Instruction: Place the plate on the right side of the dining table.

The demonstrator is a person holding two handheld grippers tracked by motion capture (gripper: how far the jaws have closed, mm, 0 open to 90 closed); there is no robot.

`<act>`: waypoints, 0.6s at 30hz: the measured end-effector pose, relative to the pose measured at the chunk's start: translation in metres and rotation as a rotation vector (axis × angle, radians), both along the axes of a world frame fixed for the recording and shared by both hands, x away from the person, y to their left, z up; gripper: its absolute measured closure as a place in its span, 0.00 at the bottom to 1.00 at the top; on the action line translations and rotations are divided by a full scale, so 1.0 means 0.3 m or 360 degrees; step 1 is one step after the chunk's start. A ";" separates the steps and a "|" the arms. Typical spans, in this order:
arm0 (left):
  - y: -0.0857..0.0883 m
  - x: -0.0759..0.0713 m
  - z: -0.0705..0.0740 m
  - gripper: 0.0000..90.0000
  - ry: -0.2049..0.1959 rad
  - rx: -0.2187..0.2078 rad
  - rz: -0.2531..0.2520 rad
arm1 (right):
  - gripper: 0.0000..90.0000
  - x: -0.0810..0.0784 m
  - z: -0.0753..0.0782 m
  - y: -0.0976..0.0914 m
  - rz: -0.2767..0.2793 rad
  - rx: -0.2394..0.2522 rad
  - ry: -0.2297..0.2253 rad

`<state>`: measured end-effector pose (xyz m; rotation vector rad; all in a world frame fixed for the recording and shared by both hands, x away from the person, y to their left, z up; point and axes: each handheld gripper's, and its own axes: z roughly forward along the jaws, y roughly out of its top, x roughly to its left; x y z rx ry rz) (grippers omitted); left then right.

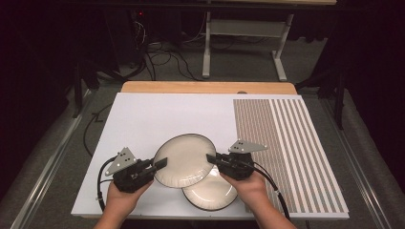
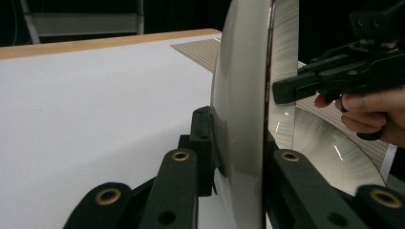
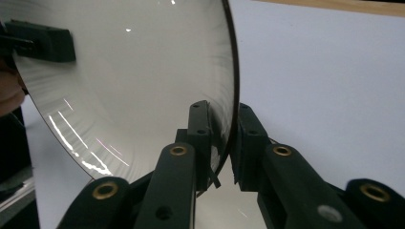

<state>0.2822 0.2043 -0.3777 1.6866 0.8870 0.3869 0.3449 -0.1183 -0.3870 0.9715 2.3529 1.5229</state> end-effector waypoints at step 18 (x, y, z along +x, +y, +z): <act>-0.076 0.016 0.060 0.88 -0.0103 -0.0044 -0.0004 | 0.95 -0.013 0.080 -0.086 -0.0050 0.0060 -0.0060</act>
